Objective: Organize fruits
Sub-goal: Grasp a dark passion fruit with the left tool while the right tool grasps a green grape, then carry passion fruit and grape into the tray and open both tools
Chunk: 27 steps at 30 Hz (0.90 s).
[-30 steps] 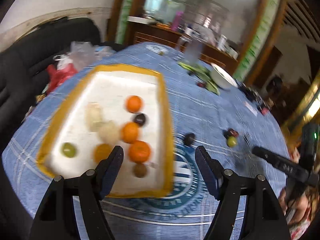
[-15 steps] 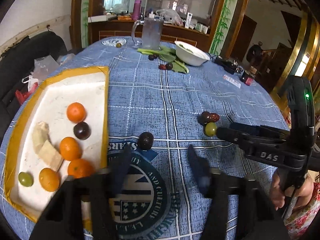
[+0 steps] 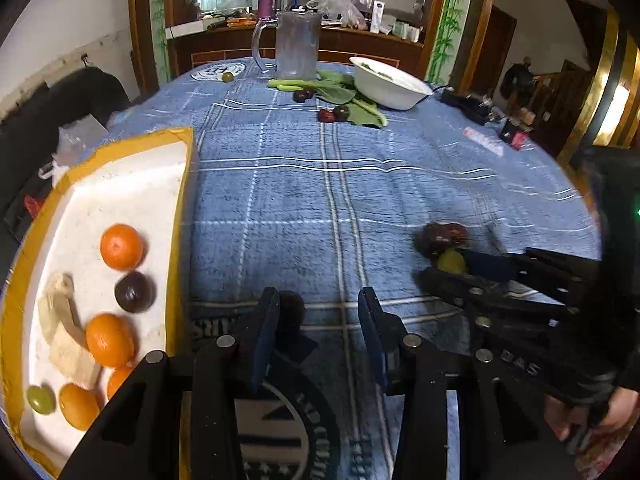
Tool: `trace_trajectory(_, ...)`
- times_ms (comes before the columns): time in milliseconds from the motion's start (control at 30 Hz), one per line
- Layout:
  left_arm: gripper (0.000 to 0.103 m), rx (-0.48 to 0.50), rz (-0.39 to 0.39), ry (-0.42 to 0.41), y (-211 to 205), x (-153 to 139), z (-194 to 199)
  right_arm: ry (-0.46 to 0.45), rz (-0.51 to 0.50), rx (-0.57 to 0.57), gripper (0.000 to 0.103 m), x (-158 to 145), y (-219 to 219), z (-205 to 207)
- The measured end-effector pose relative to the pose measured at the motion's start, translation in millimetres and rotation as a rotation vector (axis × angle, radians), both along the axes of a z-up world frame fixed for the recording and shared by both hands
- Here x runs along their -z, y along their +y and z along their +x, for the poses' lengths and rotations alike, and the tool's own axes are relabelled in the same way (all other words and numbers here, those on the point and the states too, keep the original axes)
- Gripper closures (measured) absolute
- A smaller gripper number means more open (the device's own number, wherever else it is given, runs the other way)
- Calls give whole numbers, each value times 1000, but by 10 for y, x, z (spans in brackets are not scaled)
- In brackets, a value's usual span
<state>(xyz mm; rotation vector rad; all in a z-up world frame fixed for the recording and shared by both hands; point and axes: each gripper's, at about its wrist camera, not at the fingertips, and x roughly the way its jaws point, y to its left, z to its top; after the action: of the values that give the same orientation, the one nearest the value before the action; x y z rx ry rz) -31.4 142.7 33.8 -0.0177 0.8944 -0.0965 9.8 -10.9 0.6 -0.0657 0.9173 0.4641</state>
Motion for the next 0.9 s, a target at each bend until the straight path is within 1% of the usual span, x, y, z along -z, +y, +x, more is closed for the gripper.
trace_trajectory(133,64,3,44,-10,-23,12,43,-15,-17,-9,69,4,21,3)
trace_trajectory(167,64,6,54,-13,-22,15,42,-18,-23,-9,73,5,22,4)
trace_trajectory(233,68,22,73,-20,-8,25,20,-24,-38,-4,78,7,15,9)
trace_trajectory(367,68,17,99,-4,67,58,6,-18,-24,-4,78,7,-23,12)
trace_trajectory(467,67,21,114,1,45,53,39,-19,-22,-8,77,8,-27,10)
trace_trajectory(533,65,26,132,0,9,65,64,-16,-12,-7,77,7,-39,6)
trace_trajectory(600,58,39,192,12,-58,124,95,-14,-4,-7,77,7,-46,6)
trace_trajectory(633,57,46,221,13,-87,145,99,-14,0,-9,77,7,-50,5)
trace_trajectory(667,57,57,272,17,-134,178,102,-13,2,-10,77,6,-53,8)
trace_trajectory(700,56,65,304,16,-161,197,101,-12,6,-10,77,6,-55,9)
trace_trajectory(733,56,71,313,10,-169,193,86,-9,12,-9,77,6,-59,9)
trace_trajectory(767,57,72,306,13,-153,184,83,-9,14,-8,77,6,-62,8)
trace_trajectory(800,68,67,301,11,-130,172,75,-9,14,-8,77,5,-59,8)
trace_trajectory(833,82,52,308,-2,-100,151,64,-10,13,-7,78,4,-58,6)
trace_trajectory(867,82,40,305,-9,-59,128,51,-12,11,-6,78,3,-58,1)
trace_trajectory(900,82,38,255,-4,3,103,38,-12,12,-6,78,1,-64,2)
